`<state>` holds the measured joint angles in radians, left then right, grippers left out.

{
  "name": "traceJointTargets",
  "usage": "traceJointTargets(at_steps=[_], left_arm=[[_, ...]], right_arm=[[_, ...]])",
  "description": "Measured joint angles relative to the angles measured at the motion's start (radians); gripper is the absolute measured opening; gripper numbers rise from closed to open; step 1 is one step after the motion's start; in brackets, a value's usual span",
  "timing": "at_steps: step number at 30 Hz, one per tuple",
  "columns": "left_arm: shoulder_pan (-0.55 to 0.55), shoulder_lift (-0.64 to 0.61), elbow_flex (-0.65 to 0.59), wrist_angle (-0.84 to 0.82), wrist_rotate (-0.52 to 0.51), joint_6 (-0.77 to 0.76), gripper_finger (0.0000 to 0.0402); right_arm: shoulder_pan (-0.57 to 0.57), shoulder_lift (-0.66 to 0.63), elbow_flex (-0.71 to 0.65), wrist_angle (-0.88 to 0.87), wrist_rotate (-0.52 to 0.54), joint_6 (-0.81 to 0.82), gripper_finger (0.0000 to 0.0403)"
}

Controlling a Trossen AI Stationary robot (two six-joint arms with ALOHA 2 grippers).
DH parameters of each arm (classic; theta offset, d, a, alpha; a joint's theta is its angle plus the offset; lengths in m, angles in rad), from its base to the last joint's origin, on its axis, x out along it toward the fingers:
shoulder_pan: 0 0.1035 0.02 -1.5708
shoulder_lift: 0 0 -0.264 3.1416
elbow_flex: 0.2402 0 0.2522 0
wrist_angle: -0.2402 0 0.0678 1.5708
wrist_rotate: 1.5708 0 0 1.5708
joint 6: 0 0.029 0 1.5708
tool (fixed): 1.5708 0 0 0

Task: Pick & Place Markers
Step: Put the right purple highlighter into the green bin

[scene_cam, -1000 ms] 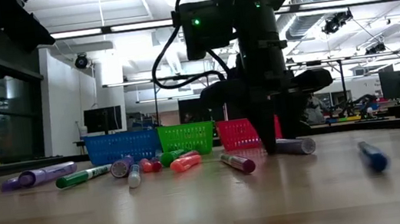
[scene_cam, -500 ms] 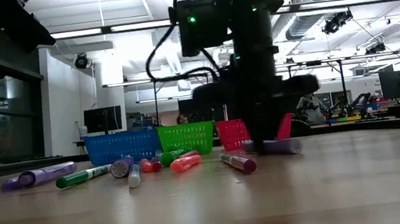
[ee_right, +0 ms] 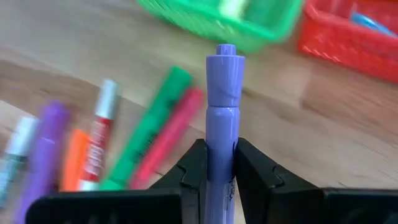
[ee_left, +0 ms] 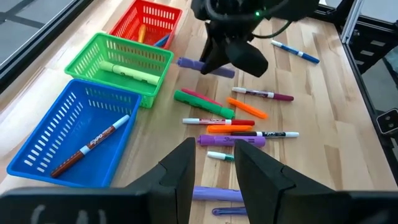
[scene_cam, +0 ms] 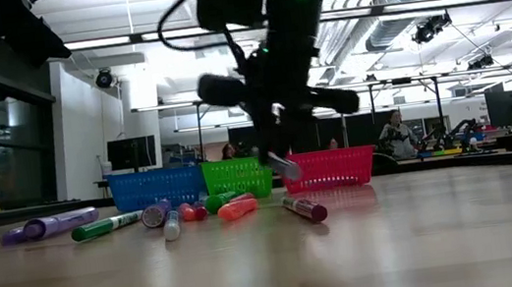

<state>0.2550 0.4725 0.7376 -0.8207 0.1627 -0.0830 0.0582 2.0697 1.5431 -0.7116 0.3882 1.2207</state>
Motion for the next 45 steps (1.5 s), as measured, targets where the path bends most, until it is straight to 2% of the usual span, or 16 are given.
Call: traceJointTargets(at_steps=[7,14,17,26,33,45], left_arm=[[0.000,0.000,0.000,0.000,0.000,0.000,0.0110],[0.000,0.000,0.000,0.000,0.000,0.000,0.0110],[0.000,0.000,0.000,0.000,0.000,0.000,0.0110],[0.000,0.000,0.000,0.000,-0.023,-0.002,0.0110],[0.000,0.000,0.000,0.000,-0.024,-0.027,0.0110],[0.000,0.000,0.000,0.000,-0.027,-0.027,0.0110]], right_arm=[[-0.078,-0.002,0.076,0.067,-0.046,-0.106,0.0051],[-0.200,-0.004,0.137,0.074,-0.209,-0.133,0.0051],[-0.252,-0.004,0.138,0.070,-0.246,-0.133,0.0051],[-0.350,-0.004,0.138,0.081,-0.248,-0.092,0.0051],[-0.352,-0.004,0.129,0.072,-0.229,0.026,0.0051],[-0.345,0.037,0.128,0.112,-0.235,0.078,0.0051]])
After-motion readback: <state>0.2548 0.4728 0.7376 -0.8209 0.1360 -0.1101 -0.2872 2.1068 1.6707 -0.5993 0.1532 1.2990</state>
